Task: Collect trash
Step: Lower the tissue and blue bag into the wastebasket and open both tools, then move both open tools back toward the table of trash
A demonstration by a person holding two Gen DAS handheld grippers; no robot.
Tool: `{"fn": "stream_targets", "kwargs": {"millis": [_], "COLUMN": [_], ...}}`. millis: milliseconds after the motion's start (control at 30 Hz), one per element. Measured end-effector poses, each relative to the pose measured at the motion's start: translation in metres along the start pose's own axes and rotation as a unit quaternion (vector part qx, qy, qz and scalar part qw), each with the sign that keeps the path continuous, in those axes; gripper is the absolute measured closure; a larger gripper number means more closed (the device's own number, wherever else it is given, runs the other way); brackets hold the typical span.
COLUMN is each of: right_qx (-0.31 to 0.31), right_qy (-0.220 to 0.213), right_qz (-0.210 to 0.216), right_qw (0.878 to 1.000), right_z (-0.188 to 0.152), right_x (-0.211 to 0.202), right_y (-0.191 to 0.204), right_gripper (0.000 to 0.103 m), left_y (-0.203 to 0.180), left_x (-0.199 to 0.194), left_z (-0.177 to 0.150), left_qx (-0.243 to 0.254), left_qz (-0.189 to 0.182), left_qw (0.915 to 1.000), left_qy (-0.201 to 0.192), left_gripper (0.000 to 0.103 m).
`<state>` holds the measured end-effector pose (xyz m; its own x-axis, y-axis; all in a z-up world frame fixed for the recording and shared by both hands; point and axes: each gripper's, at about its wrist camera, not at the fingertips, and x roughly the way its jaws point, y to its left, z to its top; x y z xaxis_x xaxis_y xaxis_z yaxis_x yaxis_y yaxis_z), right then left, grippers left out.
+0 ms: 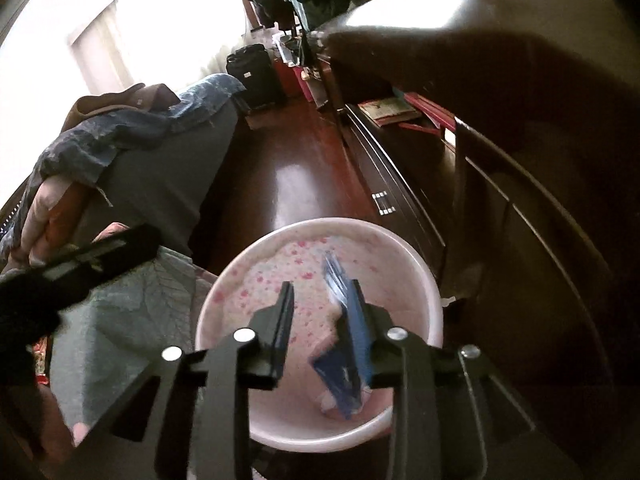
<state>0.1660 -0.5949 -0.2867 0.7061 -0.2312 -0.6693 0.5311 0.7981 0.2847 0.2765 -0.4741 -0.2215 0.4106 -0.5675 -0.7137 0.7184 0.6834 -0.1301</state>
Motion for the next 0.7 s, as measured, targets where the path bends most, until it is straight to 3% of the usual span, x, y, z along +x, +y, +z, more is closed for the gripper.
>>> {"fn": "stream_targets", "kwargs": {"millis": [200,267,367,467,600,700], "right_qx": [-0.007,-0.016,-0.038,-0.060,-0.095,-0.117], "right_qy": [-0.003,-0.009,-0.018,-0.019,-0.023,-0.028], "right_qz": [-0.001,0.003,0.020,0.042,0.073,0.091], "right_qw": [1.000,1.000,0.999,0.997,0.992,0.989], "right_z": [0.000,-0.001,-0.007,-0.014,-0.024,-0.027], "right_x": [-0.015,-0.028,-0.051,-0.072,-0.096,-0.111], "right_y": [0.010,0.022,0.043,0.069,0.104,0.125], "right_gripper": [0.063,0.052,0.045,0.038,0.036,0.035], "left_y": [0.015,0.025,0.042,0.066,0.110,0.144], "left_x": [-0.039,-0.062,-0.090,-0.119,-0.137,-0.132], "left_z": [-0.007,-0.012,-0.022,-0.039,-0.060,-0.067], "left_qx": [-0.021,-0.032,-0.047,-0.062,-0.090,-0.128], "left_qz": [0.027,0.053,0.093,0.157,0.261,0.278], "left_qw": [0.9991,0.9974,0.9935,0.9844,0.9607,0.9519], "left_qy": [-0.027,-0.037,-0.047,-0.048,-0.029,0.000], "left_gripper": [0.010,0.009,0.004,0.004,0.004,0.004]}}
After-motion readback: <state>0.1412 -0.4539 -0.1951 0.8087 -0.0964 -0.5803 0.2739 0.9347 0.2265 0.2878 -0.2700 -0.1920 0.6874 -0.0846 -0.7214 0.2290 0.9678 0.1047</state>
